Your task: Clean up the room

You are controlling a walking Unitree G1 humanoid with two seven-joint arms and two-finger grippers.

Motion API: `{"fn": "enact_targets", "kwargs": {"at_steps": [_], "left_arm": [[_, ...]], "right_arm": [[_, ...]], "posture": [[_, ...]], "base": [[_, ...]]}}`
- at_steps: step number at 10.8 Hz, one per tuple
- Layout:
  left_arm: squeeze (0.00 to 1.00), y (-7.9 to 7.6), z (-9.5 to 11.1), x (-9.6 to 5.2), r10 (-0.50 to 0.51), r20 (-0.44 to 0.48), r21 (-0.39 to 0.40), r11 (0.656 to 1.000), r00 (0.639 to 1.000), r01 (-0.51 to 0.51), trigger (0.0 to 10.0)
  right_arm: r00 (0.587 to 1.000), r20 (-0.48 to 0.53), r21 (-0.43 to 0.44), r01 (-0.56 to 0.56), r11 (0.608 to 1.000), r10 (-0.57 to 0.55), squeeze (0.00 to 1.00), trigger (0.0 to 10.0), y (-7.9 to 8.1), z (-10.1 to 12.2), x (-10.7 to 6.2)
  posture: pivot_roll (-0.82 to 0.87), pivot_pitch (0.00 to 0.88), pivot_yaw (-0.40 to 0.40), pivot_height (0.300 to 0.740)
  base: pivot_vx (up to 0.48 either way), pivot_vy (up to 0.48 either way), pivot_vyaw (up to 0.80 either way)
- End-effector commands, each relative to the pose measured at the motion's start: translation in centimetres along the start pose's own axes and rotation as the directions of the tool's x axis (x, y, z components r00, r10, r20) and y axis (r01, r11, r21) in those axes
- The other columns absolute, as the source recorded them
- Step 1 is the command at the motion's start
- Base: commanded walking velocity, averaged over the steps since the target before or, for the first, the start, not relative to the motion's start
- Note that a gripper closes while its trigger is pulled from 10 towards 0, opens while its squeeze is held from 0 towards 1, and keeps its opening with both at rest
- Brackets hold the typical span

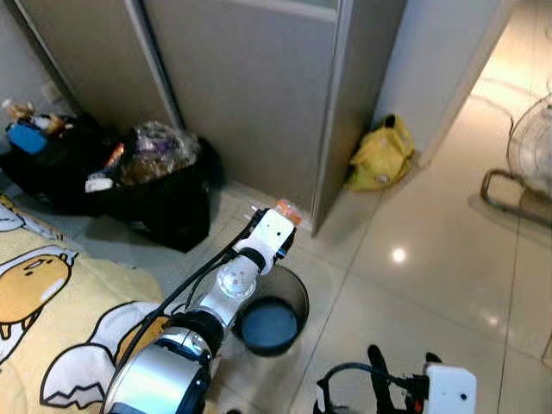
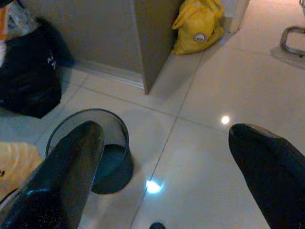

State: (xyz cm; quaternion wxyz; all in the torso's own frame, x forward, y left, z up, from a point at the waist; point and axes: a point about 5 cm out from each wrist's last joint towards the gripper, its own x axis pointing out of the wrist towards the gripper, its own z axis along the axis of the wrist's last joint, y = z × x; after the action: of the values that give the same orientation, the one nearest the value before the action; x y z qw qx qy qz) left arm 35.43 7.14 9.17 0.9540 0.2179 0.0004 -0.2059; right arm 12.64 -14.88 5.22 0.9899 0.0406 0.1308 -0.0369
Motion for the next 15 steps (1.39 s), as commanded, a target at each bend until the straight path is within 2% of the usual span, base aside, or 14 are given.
{"fn": "enact_targets", "kwargs": {"at_steps": [1, 3, 4, 5, 6, 7, 8, 9, 10, 11, 12, 13, 14, 15], "left_arm": [[1.00, 0.5, -0.5, -0.3, 0.014, -0.009, 0.021, 1.000, 1.000, -0.014, 10.0], [1.00, 0.5, -0.5, -0.2, 0.030, -0.017, 0.027, 0.999, 0.999, -0.029, 10.0], [0.00, 0.9, -0.9, -0.4, 0.033, -0.030, 0.020, 0.999, 0.999, -0.033, 10.0], [0.00, 1.1, -1.5, -0.8, 0.034, -0.049, -0.007, 0.999, 0.998, -0.034, 10.0], [0.00, 0.9, -2.9, -1.7, 0.001, -0.074, -0.088, 0.996, 0.997, -0.008, 10.0], [0.00, 0.4, -3.7, -2.5, -0.032, -0.071, -0.120, 0.992, 0.997, 0.023, 10.0], [0.00, 0.5, -5.2, -4.1, -0.053, -0.054, -0.157, 0.987, 0.997, 0.044, 10.0], [0.00, 2.7, -6.3, -5.9, 0.054, -0.063, -0.246, 0.967, 0.997, -0.068, 10.0], [0.00, 4.2, -6.2, -6.9, 0.144, -0.040, -0.273, 0.950, 0.989, -0.150, 10.0], [0.00, 5.8, -5.2, -8.1, 0.278, 0.007, -0.363, 0.896, 0.961, -0.256, 10.0], [0.00, 6.1, -5.0, -8.4, 0.319, 0.010, -0.393, 0.873, 0.948, -0.290, 10.0], [0.00, 5.7, -4.8, -8.6, 0.348, -0.004, -0.391, 0.862, 0.937, -0.322, 10.0], [0.00, 5.1, -3.6, -8.2, 0.335, 0.034, -0.388, 0.873, 0.942, -0.296, 10.0], [0.00, 5.1, -3.2, -7.9, 0.333, 0.026, -0.393, 0.870, 0.942, -0.297, 10.0]], "right_arm": [[1.000, -0.018, -0.011, 0.014, 1.000, -0.015, 0.00, 10.0, -0.3, 0.0, -0.3], [1.000, -0.020, -0.024, 0.003, 1.000, -0.004, 0.00, 10.0, -0.5, 0.2, 0.0], [1.000, -0.015, -0.028, -0.001, 1.000, 0.001, 0.00, 10.0, -0.6, 0.3, 0.4], [1.000, -0.013, -0.028, -0.001, 1.000, 0.001, 0.00, 10.0, -0.7, 0.4, 0.7], [1.000, -0.006, -0.028, -0.003, 1.000, 0.003, 0.00, 10.0, -0.8, 0.4, 1.5], [1.000, 0.002, -0.025, -0.005, 1.000, 0.005, 0.00, 10.0, -0.8, 0.6, 2.0], [1.000, 0.018, -0.017, -0.001, 1.000, 0.001, 0.00, 10.0, -1.0, 0.7, 3.3], [0.999, 0.045, -0.002, 0.001, 1.000, 0.000, 0.00, 10.0, -1.1, 1.3, 5.2], [0.996, 0.090, -0.004, -0.007, 1.000, 0.008, 0.00, 10.0, -1.1, 2.4, 6.4], [0.989, 0.147, -0.023, -0.007, 1.000, 0.011, 0.00, 10.0, -2.0, 4.1, 9.1], [0.986, 0.164, -0.034, -0.006, 0.999, 0.011, 0.00, 10.0, -2.6, 4.8, 10.5], [0.983, 0.186, -0.041, 0.008, 0.999, 0.000, 0.00, 10.0, -3.2, 5.9, 12.0], [0.982, 0.190, -0.026, -0.002, 1.000, 0.007, 0.00, 10.0, -3.3, 6.4, 13.0], [0.983, 0.181, -0.013, -0.016, 1.000, 0.018, 0.00, 10.0, -3.2, 6.3, 13.5]], "posture": [[-0.19, 0.252, 0.065, 0.740], [-0.19, 0.249, 0.051, 0.740], [-0.18, 0.228, 0.051, 0.740], [-0.17, 0.210, 0.053, 0.740], [-0.15, 0.188, 0.058, 0.740], [-0.14, 0.172, 0.062, 0.740], [-0.10, 0.124, 0.071, 0.740], [-0.03, 0.054, 0.067, 0.740], [0.00, 0.019, 0.059, 0.740], [0.07, 0.000, 0.021, 0.740], [0.10, 0.000, -0.002, 0.740], [0.14, 0.000, -0.041, 0.740], [0.15, 0.000, -0.059, 0.740], [0.15, 0.000, -0.060, 0.740]], "base": [[0.000, 0.000, 0.00], [0.000, 0.000, 0.00], [0.000, 0.000, 0.00], [0.000, 0.000, 0.00], [0.000, 0.000, 0.00], [0.000, 0.000, 0.00], [0.000, 0.000, 0.00], [0.000, 0.000, 0.00], [0.000, 0.000, 0.00], [0.000, 0.000, 0.00], [0.000, 0.000, 0.00], [0.000, 0.000, 0.00], [0.000, 0.000, 0.00], [0.000, 0.000, 0.68]]}}
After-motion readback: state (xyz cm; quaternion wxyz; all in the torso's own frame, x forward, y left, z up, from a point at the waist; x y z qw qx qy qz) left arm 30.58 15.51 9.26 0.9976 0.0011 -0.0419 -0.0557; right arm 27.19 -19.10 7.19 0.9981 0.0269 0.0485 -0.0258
